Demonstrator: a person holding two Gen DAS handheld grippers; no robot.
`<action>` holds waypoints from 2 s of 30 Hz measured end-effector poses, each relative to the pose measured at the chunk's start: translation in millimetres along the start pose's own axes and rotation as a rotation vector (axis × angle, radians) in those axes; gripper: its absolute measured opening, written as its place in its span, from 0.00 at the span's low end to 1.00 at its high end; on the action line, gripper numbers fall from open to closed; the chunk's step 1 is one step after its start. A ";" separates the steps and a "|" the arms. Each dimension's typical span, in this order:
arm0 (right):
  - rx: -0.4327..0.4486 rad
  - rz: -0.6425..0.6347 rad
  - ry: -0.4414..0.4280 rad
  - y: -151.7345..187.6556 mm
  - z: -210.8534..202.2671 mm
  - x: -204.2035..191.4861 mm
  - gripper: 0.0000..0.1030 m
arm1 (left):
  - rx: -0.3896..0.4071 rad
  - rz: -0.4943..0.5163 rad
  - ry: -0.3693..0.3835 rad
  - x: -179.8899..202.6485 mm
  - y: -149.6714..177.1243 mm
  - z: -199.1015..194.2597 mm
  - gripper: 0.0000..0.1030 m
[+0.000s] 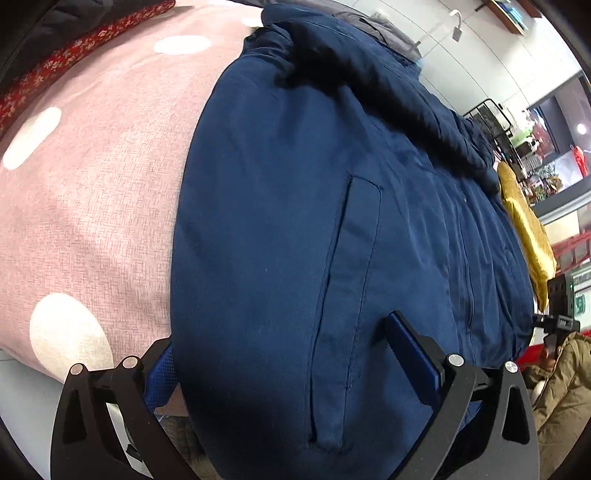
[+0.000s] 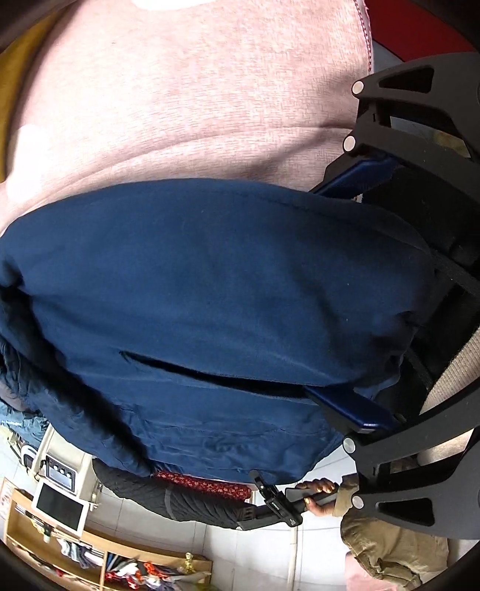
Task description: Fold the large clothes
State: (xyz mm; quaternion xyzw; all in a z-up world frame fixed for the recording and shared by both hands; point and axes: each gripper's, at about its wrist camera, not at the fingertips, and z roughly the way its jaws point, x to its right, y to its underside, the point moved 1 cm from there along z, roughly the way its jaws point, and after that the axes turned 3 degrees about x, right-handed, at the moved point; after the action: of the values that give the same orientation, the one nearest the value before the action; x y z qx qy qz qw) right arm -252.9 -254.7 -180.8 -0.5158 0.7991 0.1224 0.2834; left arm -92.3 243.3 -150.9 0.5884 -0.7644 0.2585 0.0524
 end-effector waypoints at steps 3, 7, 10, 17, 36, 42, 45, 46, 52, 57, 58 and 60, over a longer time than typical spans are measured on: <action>-0.007 -0.003 0.010 2.7 1.9 0.9 0.80 | 0.023 -0.019 -0.018 2.5 1.9 -1.3 0.94; -0.002 -0.019 0.024 6.0 -0.6 0.3 0.63 | 0.051 -0.071 0.065 3.5 7.1 -9.2 0.93; 0.008 -0.002 -0.005 7.0 -4.8 5.4 0.49 | 0.053 -0.070 0.107 7.6 9.8 -14.7 0.92; 0.027 -0.002 -0.086 3.8 -11.4 0.5 0.24 | 0.095 -0.104 0.172 14.0 2.7 -25.3 0.59; 0.213 -0.135 -0.216 -122.3 -84.4 -46.4 0.13 | 0.261 0.044 0.192 70.7 -124.9 -68.5 0.19; 0.242 -0.010 -0.309 -216.2 -107.5 -35.6 0.13 | 0.252 0.061 0.183 80.1 -223.1 -52.5 0.18; 0.231 0.069 -0.336 -266.1 -109.4 -29.9 0.13 | 0.203 0.032 0.164 76.9 -282.6 -31.5 0.18; 0.220 0.095 -0.344 -284.3 -108.5 -27.0 0.13 | 0.182 0.019 0.158 75.6 -304.7 -22.9 0.18; 0.153 0.208 -0.238 -370.1 -72.2 -11.5 0.13 | 0.061 0.046 0.006 71.8 -378.0 35.2 0.19; 0.115 0.288 -0.137 -411.5 -16.0 22.6 0.13 | 0.019 -0.160 0.020 29.5 -382.8 86.1 0.27; 0.114 0.311 -0.142 -412.1 -7.5 28.5 0.13 | 0.025 -0.207 0.053 19.6 -379.7 90.5 0.28; 0.105 0.365 -0.170 -409.8 11.0 44.5 0.13 | 0.057 -0.326 0.175 -2.6 -370.5 94.0 0.36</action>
State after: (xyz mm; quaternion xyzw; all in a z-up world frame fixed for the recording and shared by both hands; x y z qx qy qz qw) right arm 103.3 -462.4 -175.7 -0.3350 0.8577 0.1730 0.3497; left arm 272.9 138.2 -109.2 0.6808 -0.6439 0.3183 0.1434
